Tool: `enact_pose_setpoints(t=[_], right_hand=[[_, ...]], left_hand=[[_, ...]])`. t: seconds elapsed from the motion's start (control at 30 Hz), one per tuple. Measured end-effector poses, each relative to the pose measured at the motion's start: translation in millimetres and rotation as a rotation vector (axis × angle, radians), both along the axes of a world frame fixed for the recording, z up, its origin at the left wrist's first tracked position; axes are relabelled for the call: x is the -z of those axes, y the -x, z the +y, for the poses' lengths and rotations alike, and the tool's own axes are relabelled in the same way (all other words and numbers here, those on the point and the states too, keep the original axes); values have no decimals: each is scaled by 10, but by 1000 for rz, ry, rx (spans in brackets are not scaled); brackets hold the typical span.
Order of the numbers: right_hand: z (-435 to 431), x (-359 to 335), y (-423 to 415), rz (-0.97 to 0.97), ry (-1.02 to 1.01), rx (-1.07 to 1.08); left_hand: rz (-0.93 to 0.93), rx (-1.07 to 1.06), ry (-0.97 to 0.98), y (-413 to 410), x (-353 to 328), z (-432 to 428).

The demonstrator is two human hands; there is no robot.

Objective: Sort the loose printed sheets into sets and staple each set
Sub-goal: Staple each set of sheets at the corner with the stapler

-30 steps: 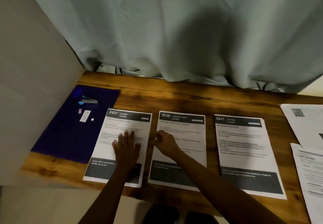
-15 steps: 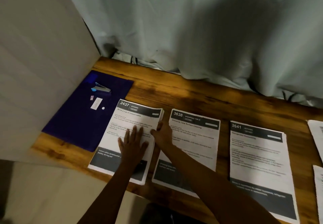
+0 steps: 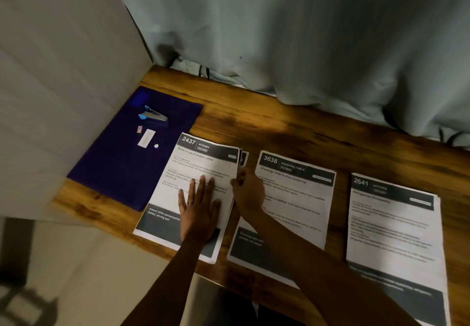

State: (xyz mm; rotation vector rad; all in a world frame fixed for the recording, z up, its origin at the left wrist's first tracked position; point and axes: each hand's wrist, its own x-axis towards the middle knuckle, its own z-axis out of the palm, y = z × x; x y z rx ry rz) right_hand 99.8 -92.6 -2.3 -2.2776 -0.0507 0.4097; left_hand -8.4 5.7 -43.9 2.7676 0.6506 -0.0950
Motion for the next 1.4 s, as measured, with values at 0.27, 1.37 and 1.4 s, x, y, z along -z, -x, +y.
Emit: enact_pose_setpoints(t=[0.27, 1.37, 1.4], right_hand=[[6, -3, 127, -222, 117, -68], [103, 143, -53, -261, 85, 211], [96, 118, -126, -258, 91, 228]], left_hand=[[-79, -13, 28, 25, 56, 31], [-160, 694, 290, -1256, 7, 908], [-163, 692, 289, -1253, 12, 912]])
